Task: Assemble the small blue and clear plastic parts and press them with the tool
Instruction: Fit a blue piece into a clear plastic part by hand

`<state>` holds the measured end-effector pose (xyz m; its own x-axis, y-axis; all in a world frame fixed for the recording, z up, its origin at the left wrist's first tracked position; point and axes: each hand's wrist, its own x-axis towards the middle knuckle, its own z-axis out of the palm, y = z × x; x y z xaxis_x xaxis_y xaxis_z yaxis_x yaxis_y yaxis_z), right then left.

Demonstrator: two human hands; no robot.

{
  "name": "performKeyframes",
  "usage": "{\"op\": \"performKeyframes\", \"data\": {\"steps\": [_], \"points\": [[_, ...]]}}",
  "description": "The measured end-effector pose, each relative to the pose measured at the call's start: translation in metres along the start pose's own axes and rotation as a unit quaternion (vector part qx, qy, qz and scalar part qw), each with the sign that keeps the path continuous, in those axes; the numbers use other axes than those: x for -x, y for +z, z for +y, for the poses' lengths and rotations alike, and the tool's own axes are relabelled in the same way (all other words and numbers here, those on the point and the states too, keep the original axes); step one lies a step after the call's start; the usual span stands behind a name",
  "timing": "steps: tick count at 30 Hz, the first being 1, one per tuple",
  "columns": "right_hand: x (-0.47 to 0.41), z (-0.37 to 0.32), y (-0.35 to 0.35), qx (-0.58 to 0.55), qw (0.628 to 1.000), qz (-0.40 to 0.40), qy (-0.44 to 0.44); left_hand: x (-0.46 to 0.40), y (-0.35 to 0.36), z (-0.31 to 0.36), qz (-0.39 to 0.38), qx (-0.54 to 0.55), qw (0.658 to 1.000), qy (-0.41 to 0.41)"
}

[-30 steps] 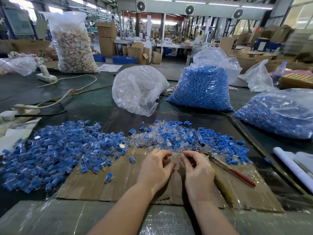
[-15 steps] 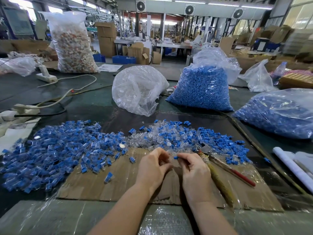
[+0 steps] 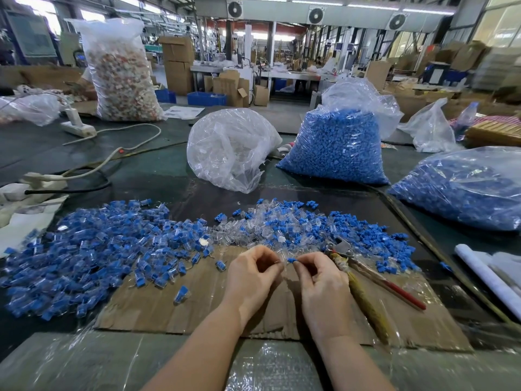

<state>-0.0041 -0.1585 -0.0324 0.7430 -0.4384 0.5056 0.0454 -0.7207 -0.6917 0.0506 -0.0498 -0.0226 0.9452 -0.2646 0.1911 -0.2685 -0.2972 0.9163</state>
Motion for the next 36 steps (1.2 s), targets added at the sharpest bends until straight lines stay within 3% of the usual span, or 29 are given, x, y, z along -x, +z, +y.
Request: {"op": "performKeyframes", "data": {"steps": [6,22,36], "points": [[-0.0007,0.0032,0.0007,-0.012,1.0,-0.012,-0.004,-0.0017,0.0008,-0.0032,0.037,-0.001,0.999,-0.007],[-0.0026,0.0048,0.0022,0.052,0.996,-0.066,0.008,-0.001,0.0008,-0.0063,-0.03,0.006,1.0,0.007],[-0.0016,0.0016,-0.0002,0.052,0.993,-0.066,-0.077,-0.0017,0.0003,-0.0062,-0.02,-0.009,1.0,0.0]]}}
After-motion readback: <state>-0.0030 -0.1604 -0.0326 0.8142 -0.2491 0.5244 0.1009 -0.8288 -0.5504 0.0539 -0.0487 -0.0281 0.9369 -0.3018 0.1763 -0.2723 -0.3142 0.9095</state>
